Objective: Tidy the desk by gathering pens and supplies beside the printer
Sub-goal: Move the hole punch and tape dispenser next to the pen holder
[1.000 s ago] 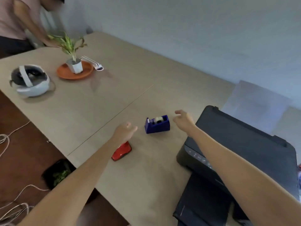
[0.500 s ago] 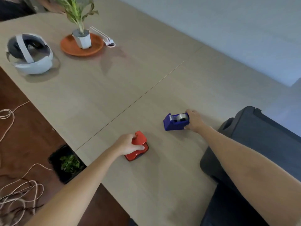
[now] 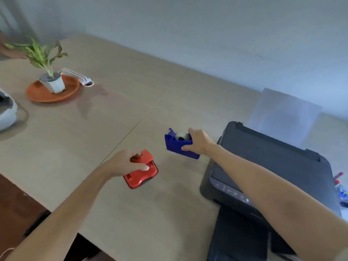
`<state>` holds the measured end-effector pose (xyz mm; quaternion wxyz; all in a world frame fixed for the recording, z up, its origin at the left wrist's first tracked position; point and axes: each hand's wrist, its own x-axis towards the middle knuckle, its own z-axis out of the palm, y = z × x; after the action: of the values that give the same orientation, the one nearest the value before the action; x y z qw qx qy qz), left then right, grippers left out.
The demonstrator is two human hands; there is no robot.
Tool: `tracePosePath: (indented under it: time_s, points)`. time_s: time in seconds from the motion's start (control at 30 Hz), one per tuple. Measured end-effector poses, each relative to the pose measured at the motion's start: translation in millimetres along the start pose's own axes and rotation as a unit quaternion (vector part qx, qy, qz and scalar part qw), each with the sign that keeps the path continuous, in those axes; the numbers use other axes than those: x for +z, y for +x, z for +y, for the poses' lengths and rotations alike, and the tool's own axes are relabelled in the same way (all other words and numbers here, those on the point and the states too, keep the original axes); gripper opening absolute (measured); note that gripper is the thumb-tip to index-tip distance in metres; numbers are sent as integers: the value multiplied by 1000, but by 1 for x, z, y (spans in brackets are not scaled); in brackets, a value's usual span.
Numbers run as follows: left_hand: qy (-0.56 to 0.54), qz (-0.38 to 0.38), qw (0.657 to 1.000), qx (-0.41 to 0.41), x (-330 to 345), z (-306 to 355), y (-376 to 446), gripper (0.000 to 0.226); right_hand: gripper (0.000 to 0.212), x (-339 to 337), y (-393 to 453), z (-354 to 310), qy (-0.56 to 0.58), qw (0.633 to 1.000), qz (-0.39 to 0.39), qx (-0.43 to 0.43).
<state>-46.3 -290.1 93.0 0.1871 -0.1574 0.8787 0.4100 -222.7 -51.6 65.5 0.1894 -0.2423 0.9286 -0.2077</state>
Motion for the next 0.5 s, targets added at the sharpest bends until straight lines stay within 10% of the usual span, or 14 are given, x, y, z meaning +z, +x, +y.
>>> tracePosePath:
  time_s: [0.5]
  points:
    - [116,-189,942,251,153,323,-44,39,38,-227,-289,198,58,939,320,112]
